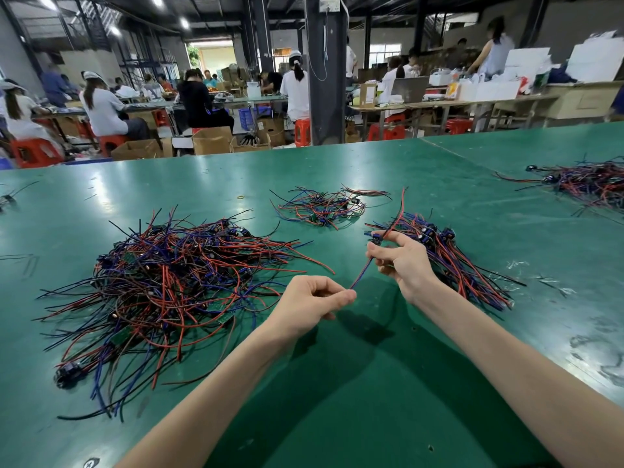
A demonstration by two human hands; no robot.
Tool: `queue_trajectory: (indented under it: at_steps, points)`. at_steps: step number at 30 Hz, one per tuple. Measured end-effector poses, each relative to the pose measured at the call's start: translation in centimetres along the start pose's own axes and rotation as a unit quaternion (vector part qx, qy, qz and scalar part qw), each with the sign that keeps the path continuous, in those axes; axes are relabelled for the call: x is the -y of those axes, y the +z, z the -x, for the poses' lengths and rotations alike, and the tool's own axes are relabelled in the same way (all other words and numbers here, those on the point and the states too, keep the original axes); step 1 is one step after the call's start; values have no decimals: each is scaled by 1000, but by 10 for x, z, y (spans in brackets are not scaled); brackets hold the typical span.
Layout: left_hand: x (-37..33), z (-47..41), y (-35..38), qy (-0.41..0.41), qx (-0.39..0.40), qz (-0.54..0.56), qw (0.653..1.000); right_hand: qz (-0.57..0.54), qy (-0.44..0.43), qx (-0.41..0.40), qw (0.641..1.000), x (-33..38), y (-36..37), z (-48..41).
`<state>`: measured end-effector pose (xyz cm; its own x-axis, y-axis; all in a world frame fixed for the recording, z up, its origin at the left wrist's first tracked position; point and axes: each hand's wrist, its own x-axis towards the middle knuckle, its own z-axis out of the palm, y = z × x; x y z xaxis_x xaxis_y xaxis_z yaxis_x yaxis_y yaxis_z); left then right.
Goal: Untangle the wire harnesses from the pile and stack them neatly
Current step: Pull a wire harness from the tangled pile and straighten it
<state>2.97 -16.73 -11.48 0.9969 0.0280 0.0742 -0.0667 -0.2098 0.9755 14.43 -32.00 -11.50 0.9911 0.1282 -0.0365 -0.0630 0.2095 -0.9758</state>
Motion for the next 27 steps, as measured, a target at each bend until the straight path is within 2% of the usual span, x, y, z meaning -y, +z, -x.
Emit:
queue_trajectory:
  at_steps: [11,19,27]
  points:
    - [5,1,-1,-28,-19,-22,999,-69,-15,22,997,13,-2,0]
    - [4,1,-1,-43,-24,-10,999,-74,-20,38,996,15,-2,-1]
    - [-5,0,2,52,-76,68,993,-52,-3,48,997,4,2,-1]
